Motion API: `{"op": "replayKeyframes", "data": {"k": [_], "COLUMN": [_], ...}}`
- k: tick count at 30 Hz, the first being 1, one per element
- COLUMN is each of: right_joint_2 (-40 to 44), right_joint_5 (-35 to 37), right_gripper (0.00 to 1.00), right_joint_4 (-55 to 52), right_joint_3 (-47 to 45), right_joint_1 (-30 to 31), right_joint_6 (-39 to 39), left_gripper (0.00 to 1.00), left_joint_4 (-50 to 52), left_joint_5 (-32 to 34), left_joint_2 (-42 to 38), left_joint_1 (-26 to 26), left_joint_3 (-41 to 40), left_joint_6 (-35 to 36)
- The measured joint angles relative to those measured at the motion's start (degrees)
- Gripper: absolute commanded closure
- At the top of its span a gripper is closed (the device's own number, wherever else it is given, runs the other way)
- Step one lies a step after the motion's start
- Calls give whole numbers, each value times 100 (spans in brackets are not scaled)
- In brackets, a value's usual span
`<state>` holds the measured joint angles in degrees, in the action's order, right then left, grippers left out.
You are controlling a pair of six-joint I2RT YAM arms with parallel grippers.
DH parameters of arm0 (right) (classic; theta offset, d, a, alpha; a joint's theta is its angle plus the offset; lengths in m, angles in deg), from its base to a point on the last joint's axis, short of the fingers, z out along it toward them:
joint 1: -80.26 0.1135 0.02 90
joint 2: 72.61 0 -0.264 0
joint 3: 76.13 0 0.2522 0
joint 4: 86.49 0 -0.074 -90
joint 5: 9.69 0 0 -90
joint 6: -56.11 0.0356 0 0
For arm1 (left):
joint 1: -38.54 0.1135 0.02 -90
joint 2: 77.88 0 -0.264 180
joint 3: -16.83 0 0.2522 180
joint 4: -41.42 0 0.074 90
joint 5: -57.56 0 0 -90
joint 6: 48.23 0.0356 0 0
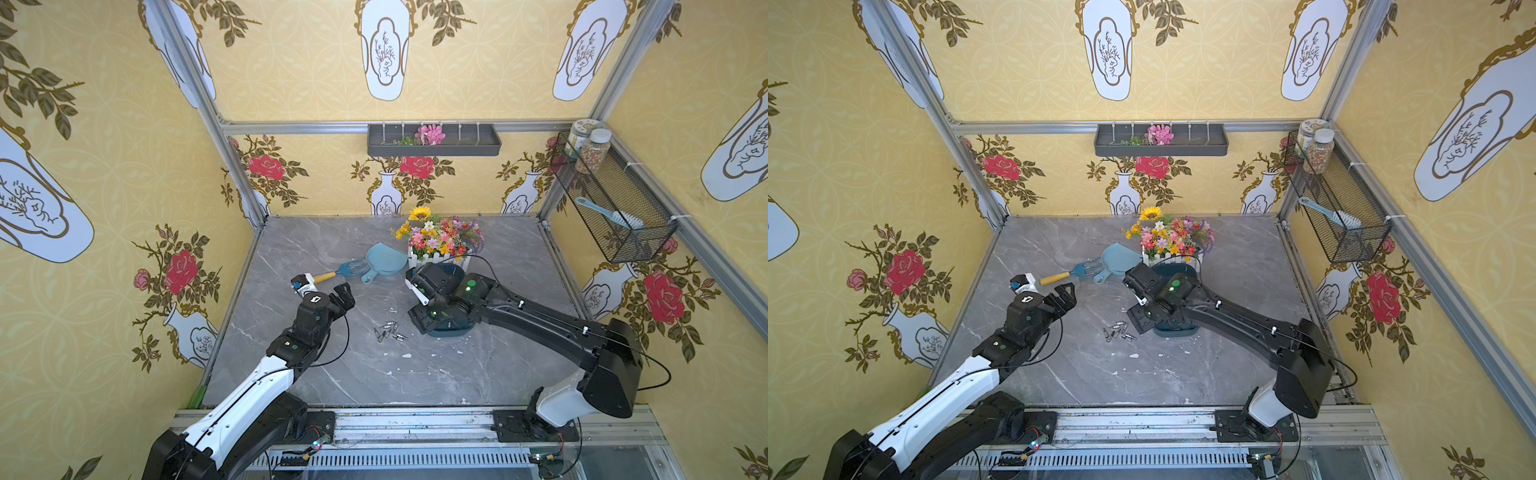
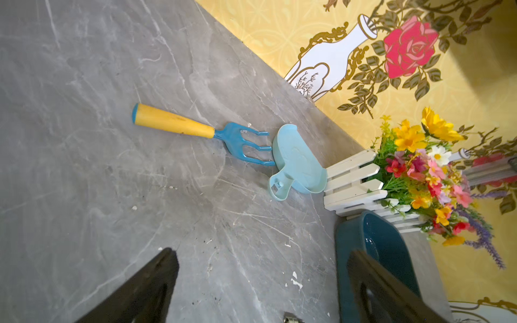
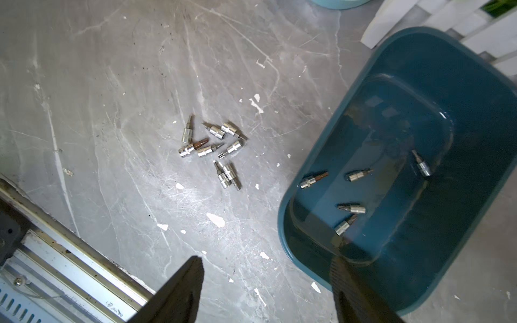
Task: Put the bit on the desktop into the storage box
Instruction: Pick up the screwdriver bit from the center of the board.
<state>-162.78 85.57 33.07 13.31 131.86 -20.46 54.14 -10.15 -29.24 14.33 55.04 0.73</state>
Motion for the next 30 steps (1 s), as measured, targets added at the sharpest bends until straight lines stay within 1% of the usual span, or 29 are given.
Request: {"op": "replayKeyframes", "data": {"k": [3, 6, 11, 15, 21, 28, 30], "right_joint_2": [-431, -872, -1589, -2098, -2522, -2712, -2750], "right_joint_5": [37, 26, -9, -48, -52, -57, -57], "right_gripper": [35, 40, 47, 51, 59, 68, 69], "right_joint_4": [-9, 4, -22, -105, -146, -149, -151], "right_joint_3": [197, 382, 732, 984, 1143, 1172, 1172], "right_joint_1": [205, 354, 540, 643, 671, 680, 678], "right_joint_6": [-13, -26, -149, -186, -280, -319, -319], "left_gripper": [0, 0, 0, 0, 0, 0, 0], "left_joint_4": [-52, -68, -52, -22, 37, 63, 63], "left_joint_5": [9, -22, 46, 66, 72, 92, 90], "left_joint_2": [-289, -463, -533, -509, -470, -422, -387], "left_joint_1": [238, 326, 382, 396, 411, 428, 431], "left_joint_3": [-234, -348, -356, -345, -330, -291, -284], "left_joint_6": [-308, -466, -616, -702, -743, -743, -745]}}
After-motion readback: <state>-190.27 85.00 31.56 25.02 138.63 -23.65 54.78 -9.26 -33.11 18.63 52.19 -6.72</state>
